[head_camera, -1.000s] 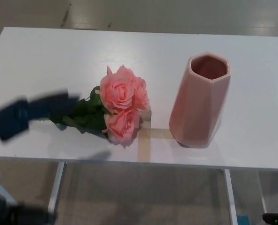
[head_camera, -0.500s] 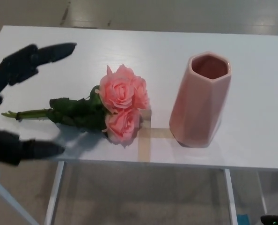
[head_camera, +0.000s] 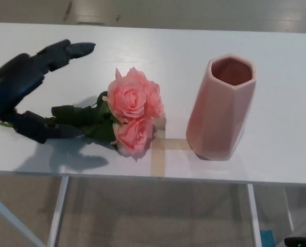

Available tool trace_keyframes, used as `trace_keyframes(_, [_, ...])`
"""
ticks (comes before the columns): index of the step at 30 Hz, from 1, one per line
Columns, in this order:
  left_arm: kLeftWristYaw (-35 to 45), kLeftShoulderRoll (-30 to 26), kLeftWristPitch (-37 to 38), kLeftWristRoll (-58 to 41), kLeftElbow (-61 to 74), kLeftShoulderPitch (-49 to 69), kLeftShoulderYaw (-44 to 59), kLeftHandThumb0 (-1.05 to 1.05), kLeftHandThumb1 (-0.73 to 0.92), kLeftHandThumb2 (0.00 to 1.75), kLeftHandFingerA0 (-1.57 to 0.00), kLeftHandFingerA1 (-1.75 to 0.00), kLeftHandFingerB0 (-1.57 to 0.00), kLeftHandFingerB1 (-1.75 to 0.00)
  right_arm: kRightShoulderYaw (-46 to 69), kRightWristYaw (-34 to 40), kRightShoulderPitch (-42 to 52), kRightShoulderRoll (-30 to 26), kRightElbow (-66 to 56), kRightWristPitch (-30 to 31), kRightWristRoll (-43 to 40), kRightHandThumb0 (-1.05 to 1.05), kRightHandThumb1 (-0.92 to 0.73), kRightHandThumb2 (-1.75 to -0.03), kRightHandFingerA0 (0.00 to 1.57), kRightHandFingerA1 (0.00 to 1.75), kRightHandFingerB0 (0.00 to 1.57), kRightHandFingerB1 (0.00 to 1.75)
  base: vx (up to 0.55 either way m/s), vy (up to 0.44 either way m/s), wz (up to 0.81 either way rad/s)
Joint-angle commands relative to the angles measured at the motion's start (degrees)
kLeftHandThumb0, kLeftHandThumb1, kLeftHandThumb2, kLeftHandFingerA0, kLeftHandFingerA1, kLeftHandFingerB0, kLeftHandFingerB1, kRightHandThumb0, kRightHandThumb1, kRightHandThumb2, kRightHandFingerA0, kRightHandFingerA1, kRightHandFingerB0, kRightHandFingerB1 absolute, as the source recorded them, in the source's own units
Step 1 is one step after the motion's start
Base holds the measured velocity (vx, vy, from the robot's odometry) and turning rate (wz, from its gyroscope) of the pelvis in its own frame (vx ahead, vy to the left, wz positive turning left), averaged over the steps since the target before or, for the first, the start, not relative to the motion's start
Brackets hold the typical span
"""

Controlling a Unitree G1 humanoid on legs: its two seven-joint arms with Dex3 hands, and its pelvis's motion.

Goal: Use the left hand to pick up the rose and then lift and insert it into the pink vase.

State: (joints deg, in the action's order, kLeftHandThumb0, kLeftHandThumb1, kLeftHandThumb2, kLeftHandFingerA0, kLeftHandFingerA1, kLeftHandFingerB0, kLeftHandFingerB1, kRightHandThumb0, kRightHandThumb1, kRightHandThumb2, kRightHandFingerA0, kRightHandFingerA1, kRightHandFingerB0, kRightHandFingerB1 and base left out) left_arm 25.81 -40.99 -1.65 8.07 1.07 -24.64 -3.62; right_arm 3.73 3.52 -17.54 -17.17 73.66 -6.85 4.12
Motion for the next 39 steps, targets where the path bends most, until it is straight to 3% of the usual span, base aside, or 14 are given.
trace_keyframes(1, [-3.2,0.5,-8.3,13.4,-9.3,-5.7,-7.3,-0.55,0.34,0.70,-0.02,-0.16,-0.03,-0.22,-0.1,-3.0,0.9,-0.9,0.3,1.7,0.3,-0.28,-0.58,-0.57,0.59,0.47,0.50,0.42,0.00,0.000,0.00])
trace_keyframes(13, [-5.1,5.6,-11.8,16.9,-25.1,-14.6,-13.6,-0.50,0.34,0.74,0.00,-0.21,-0.08,-0.30,0.1,-2.6,0.8,-0.8,0.0,1.7,0.2,-0.27,-0.58,-0.57,0.58,0.47,0.50,0.42,0.00,0.000,0.00])
trace_keyframes(39, [-5.7,12.1,-12.3,20.6,-23.5,-12.6,-17.1,-0.59,0.40,0.73,-0.09,-0.16,-0.09,-0.23,0.3,-3.7,0.1,-0.9,-0.5,2.1,0.2,-0.27,-0.58,-0.57,0.56,0.46,0.49,0.42,0.00,0.000,0.00])
